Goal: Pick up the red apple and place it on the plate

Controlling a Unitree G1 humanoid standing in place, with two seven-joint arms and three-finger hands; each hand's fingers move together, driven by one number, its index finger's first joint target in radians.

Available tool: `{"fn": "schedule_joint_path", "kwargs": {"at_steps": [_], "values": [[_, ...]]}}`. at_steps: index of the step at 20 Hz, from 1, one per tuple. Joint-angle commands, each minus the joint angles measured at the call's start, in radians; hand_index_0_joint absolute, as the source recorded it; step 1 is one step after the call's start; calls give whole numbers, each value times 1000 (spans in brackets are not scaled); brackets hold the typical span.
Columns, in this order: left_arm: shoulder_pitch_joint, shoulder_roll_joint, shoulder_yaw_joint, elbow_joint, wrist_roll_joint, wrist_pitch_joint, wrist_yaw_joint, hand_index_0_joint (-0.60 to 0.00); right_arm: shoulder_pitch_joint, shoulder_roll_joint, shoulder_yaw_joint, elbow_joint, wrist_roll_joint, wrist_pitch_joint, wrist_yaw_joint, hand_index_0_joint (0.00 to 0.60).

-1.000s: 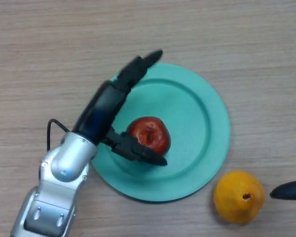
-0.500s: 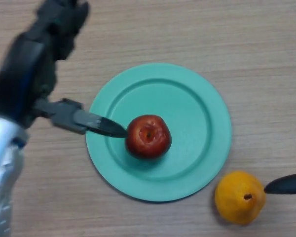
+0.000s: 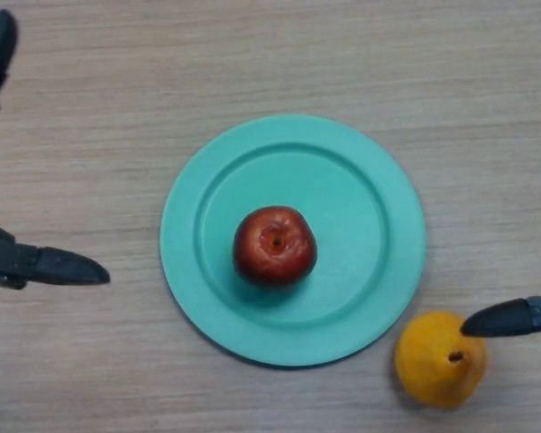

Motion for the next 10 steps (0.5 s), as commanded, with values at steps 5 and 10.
{"fn": "schedule_joint_path", "kwargs": {"at_steps": [5,10], "values": [[-3,21,20,-74,58,-127,-7,0,-24,-51,-16,-54,34,-75,-56,0],[-31,50,37,-129,-40,-10,54,0,-21,-93,16,-54,60,-79,-82,0]]}}
